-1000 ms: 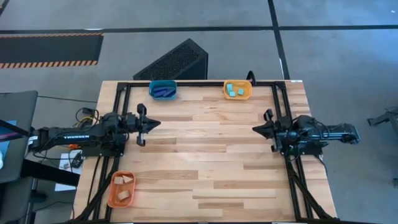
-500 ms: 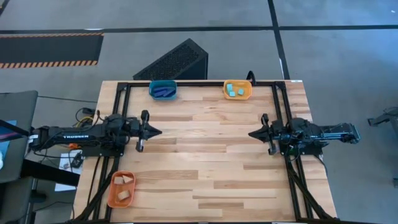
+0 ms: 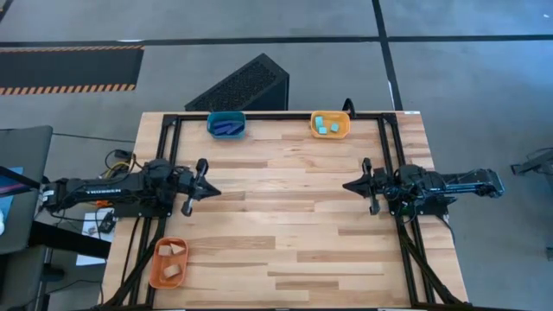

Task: Sort & place blocks by color
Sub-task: Return to Home Position

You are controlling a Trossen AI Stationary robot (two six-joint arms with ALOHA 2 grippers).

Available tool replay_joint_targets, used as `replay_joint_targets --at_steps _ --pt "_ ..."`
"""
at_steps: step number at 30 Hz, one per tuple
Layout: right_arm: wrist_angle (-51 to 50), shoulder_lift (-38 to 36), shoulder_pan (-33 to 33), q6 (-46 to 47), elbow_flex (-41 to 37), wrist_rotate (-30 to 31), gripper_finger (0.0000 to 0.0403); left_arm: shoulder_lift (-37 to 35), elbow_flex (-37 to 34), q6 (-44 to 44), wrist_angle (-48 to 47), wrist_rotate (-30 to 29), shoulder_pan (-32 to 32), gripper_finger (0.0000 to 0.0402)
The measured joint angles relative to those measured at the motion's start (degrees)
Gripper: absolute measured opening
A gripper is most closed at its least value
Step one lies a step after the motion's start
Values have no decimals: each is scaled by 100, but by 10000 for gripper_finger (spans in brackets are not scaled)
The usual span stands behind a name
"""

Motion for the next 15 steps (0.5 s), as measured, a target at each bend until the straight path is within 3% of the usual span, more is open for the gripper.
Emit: replay_joint_targets --at_steps 5,7,11,15 --pt "-7 -6 0 0 0 10 8 -865 0 63 -840 66 -2 0" --pt "-13 -5 0 0 0 14 8 -1298 0 144 -1332 -176 -2 0" --pt "-18 -5 0 0 0 23 8 -1892 4 216 -1364 -509 -2 0" --pt "-20 -5 0 0 0 25 8 -2053 4 303 -1473 -1199 -4 0"
